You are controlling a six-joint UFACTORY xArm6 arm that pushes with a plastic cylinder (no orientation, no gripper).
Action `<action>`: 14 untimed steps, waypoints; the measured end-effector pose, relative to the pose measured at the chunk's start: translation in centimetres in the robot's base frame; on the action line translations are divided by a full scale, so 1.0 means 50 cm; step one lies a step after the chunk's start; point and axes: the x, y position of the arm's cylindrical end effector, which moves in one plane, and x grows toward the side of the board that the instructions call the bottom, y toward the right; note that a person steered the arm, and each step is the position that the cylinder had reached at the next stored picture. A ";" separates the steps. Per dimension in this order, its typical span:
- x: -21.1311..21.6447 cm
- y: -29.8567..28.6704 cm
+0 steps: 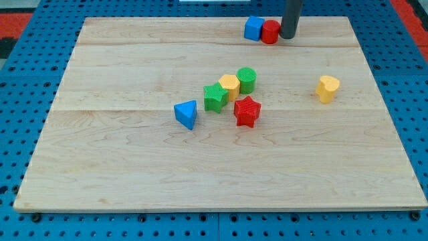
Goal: Push the red circle into the green circle
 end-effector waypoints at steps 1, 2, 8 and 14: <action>-0.013 0.134; -0.073 0.056; 0.156 -0.173; 0.297 -0.133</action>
